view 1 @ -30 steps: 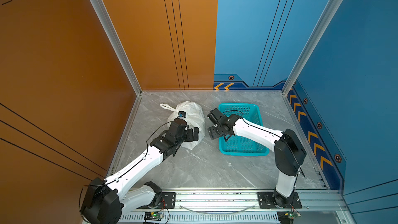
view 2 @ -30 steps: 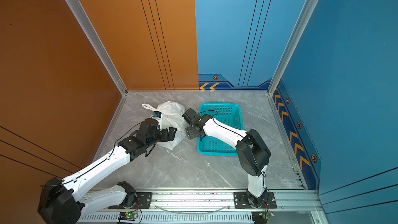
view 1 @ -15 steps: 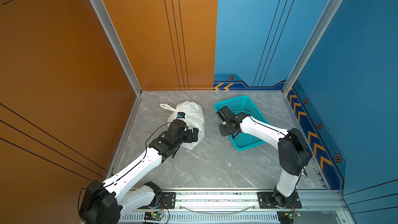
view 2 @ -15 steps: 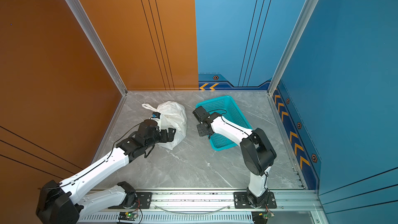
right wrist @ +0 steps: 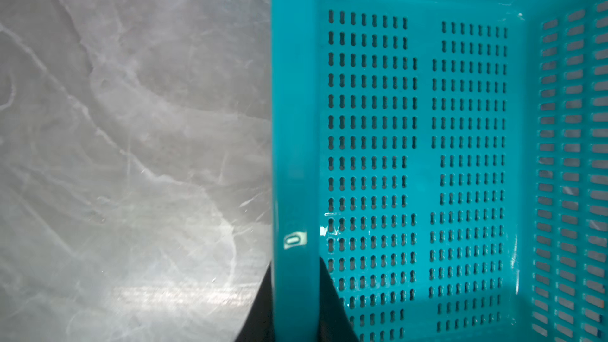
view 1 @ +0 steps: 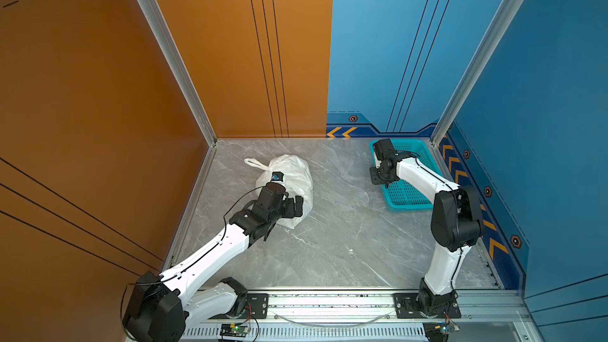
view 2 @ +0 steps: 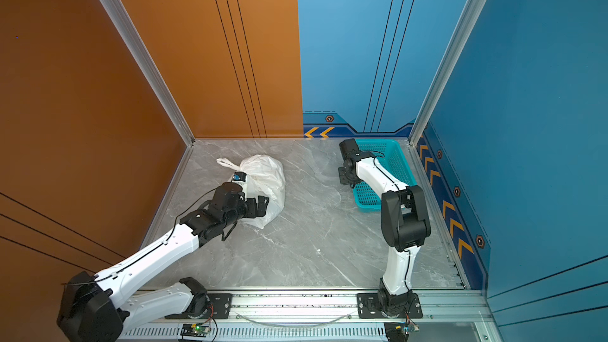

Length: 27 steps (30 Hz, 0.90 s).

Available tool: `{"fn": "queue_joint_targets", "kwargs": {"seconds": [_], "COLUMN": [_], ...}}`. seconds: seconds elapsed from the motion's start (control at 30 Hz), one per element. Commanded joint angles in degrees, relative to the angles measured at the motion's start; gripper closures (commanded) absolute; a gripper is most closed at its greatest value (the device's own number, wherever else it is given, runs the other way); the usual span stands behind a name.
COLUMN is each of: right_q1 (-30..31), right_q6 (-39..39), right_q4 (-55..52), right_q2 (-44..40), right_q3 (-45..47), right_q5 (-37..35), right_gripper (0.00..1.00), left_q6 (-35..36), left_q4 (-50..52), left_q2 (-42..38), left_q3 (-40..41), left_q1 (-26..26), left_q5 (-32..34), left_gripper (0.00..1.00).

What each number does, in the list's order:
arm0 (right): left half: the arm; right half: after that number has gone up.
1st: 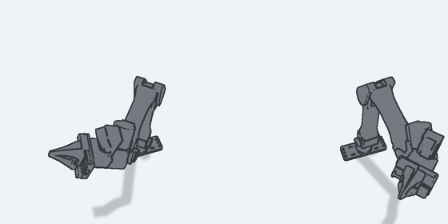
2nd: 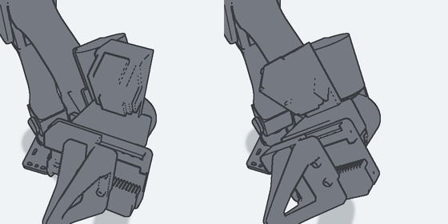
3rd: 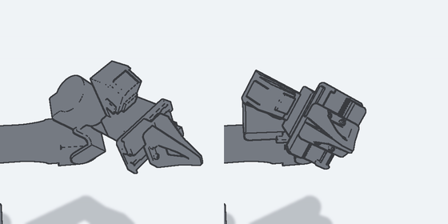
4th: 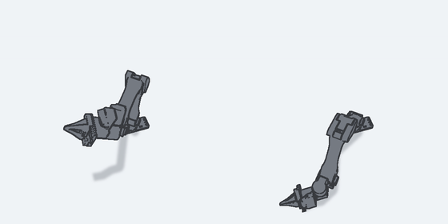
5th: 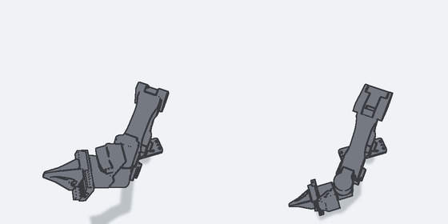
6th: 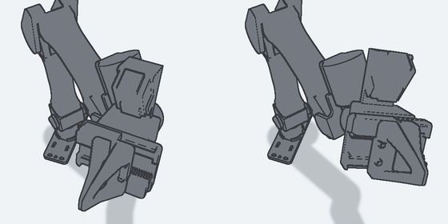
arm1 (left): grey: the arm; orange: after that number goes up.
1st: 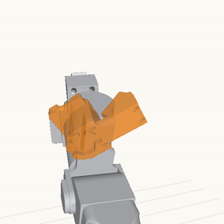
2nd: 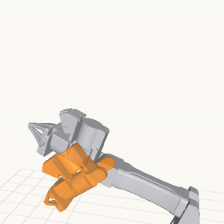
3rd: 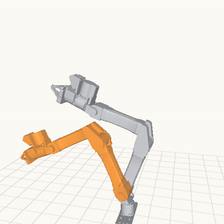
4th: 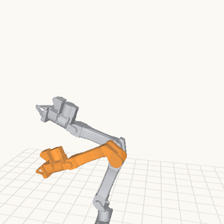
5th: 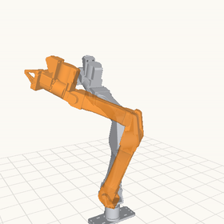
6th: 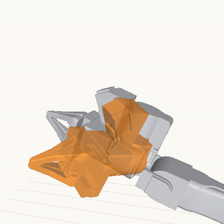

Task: Untie the knot of the plastic bag and take out the fruit
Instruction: Move the basket to the top-right of the table.

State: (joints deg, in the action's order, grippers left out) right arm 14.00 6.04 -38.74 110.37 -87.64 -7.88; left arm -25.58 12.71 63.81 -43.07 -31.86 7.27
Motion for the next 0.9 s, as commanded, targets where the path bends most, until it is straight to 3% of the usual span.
{"fn": "queue_joint_targets", "kwargs": {"seconds": [0.0, 0.27, 0.5, 0.63, 0.87], "right_q1": [-1.03, -3.26, -4.59, -4.67, -4.35], "right_q6": [-4.1, -3.95, -3.6, -3.19, -1.35], "right_q4": [-2.93, -7.7, -10.5, -10.86, -11.32], "right_q2": [4.45, 14.1, 18.95, 18.6, 15.12], "right_q3": [-5.89, -19.23, -24.89, -26.18, -27.29], "right_q5": [0.35, -2.34, -4.18, -3.28, -1.23], "right_gripper": [0.92, 0.91, 0.87, 0.63, 0.35], "left_q6": [-0.36, 0.02, -0.08, -0.03, 0.66], "left_q4": [0.98, 3.24, 4.55, 5.33, 9.17], "left_q2": [0.3, 0.11, -0.35, -0.71, -1.06], "left_q3": [-1.14, -3.34, -3.99, -4.6, -7.93], "left_q1": [-0.4, -0.35, -0.4, -0.39, -0.4], "left_q5": [0.93, 1.27, 1.51, 1.86, 3.91], "left_gripper": [0.02, 0.02, 0.02, 0.02, 0.02]}}
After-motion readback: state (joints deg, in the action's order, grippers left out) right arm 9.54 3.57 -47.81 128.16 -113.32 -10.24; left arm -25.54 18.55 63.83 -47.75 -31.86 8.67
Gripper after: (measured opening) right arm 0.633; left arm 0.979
